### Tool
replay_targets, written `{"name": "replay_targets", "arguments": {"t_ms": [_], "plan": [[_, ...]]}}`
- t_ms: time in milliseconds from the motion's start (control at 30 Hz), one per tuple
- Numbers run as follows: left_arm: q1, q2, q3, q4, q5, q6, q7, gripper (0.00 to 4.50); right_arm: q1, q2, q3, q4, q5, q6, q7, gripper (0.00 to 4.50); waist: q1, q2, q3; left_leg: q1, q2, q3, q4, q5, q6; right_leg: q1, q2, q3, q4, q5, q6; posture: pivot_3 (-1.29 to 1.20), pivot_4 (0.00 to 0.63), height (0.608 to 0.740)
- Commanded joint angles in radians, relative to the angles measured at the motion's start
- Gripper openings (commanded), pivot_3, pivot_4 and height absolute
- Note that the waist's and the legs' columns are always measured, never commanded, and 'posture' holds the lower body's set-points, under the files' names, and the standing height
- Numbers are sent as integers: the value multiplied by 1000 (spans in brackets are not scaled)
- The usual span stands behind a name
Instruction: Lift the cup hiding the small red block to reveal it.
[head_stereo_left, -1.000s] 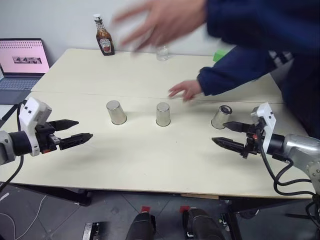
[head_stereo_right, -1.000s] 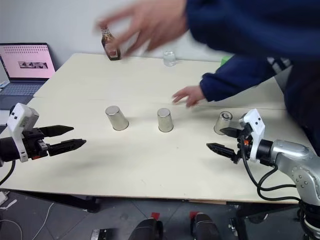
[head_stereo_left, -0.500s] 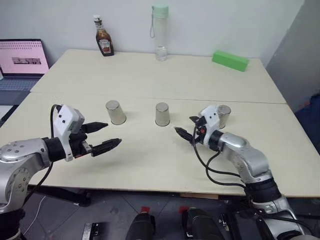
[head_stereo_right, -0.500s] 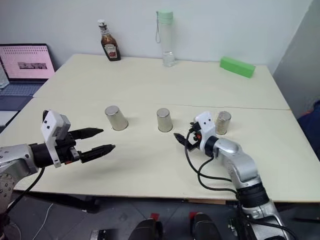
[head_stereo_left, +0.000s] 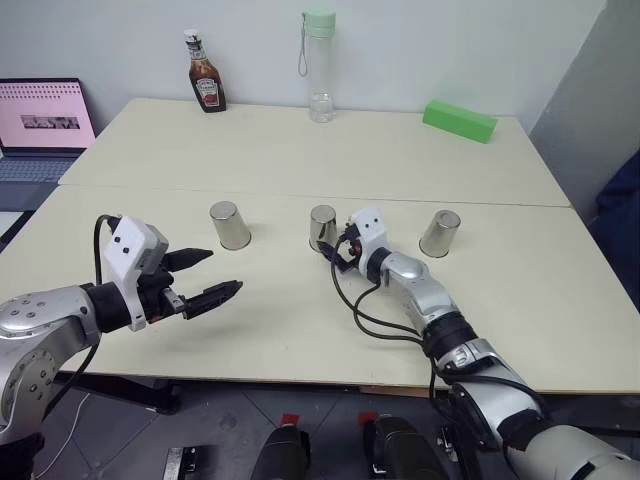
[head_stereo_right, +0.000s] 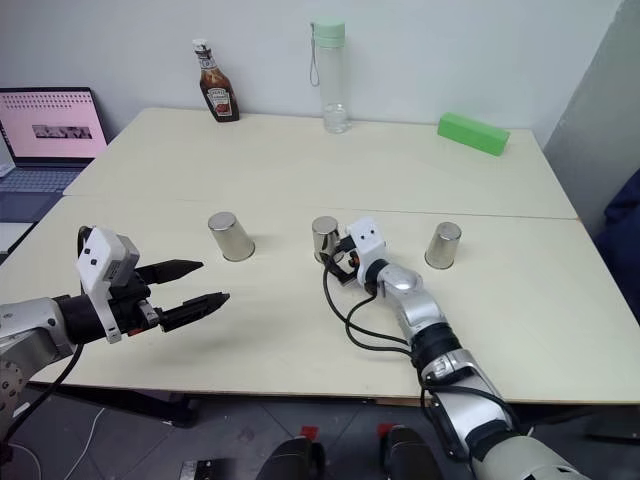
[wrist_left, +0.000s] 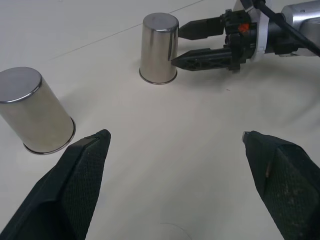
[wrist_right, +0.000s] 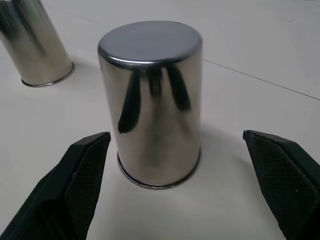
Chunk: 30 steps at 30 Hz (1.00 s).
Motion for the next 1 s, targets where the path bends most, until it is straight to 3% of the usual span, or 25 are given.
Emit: {"name": "replay_targets", "arguments": {"t_ms": [33,200,300,467,633,800,1000], "plan": [[-19,6,27,-31,-25,-1,14,4493,-86,25,-35,70,-8,-69,22,4500,-1,0,0,0,0,0,0,0,0,0,0,0,0,0,0,0,150,740],[-34,10,14,-26,-27,-4,22,4493,-139,41,-58,168,-22,-118,19,4500,0,0,0,0,0,-1,0,0,0,1,0,-1,0,0,0,0,150,740],[-40,13,2,-21,-23,-10,19,4500,-153,50,-75,196,-23,-141,26,4036,-1,0,0,0,0,-1,0,0,0,0,0,-1,-1,0,0,0,150,740],[-61,19,-13,3,-16,-19,10,4500,-164,59,-81,218,-39,-163,33,2720,-2,0,0,0,0,-1,0,0,0,0,0,-1,0,0,0,0,150,740],[-73,15,-28,11,-11,-22,5,4500,-166,56,-104,163,-27,-176,38,2657,-5,1,0,0,0,-1,0,0,0,0,0,-1,0,0,0,0,150,740],[-65,18,-23,4,-16,-18,1,4500,-75,-3,-99,-261,23,71,64,2657,-3,1,1,-2,0,-2,-1,0,0,-1,-1,-2,0,0,-1,0,150,740],[-42,7,-26,-14,-20,-18,-1,4500,192,-163,-94,-840,43,470,26,2657,10,1,0,-3,-2,-7,-1,0,-1,0,-4,-6,-2,-1,-2,0,150,740]]}}
